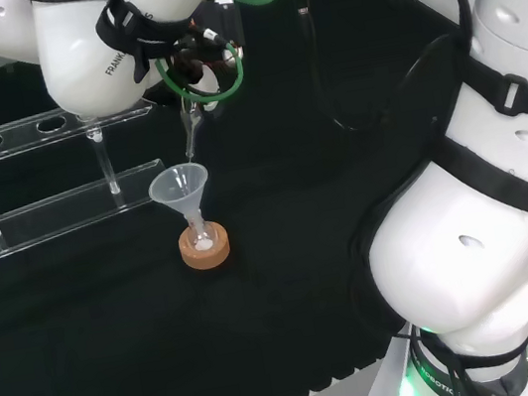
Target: Pour all the NaCl from the weighing funnel into the round-bottom flask.
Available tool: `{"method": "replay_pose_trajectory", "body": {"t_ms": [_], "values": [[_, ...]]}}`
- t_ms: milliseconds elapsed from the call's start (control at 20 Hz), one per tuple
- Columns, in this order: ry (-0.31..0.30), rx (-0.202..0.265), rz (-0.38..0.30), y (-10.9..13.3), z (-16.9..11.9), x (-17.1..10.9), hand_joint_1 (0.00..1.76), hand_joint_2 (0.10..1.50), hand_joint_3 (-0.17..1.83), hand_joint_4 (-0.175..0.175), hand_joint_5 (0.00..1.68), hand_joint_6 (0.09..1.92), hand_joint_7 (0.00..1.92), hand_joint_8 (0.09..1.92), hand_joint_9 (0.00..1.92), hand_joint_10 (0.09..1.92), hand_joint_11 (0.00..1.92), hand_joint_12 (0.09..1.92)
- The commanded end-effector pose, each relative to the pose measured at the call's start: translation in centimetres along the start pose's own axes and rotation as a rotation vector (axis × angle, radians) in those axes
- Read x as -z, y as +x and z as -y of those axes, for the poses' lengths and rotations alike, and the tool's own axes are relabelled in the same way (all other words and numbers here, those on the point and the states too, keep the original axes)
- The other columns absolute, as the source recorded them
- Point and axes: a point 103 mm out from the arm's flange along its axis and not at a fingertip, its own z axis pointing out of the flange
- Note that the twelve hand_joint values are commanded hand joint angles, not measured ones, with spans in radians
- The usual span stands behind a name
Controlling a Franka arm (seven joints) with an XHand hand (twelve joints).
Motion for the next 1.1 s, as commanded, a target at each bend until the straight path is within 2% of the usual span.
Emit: {"method": "replay_pose_trajectory", "body": {"t_ms": [50,500,850,1100], "values": [[-0.014,0.0,0.039,0.0,-0.1,0.5,1.11,0.8,0.31,0.175,1.38,0.34,1.62,0.11,0.99,0.22,0.0,1.55],[-0.022,-0.003,0.078,0.2,-0.4,0.8,1.11,0.8,0.31,0.175,1.38,0.35,1.63,0.11,0.99,0.23,0.0,1.54],[-0.036,0.004,0.141,0.5,-0.4,1.2,1.11,0.8,0.31,0.175,1.37,0.36,1.63,0.11,0.99,0.23,0.0,1.54],[-0.046,-0.008,0.166,0.3,-0.5,1.5,1.11,0.8,0.32,0.175,1.37,0.36,1.63,0.11,1.0,0.23,0.0,1.54]]}}
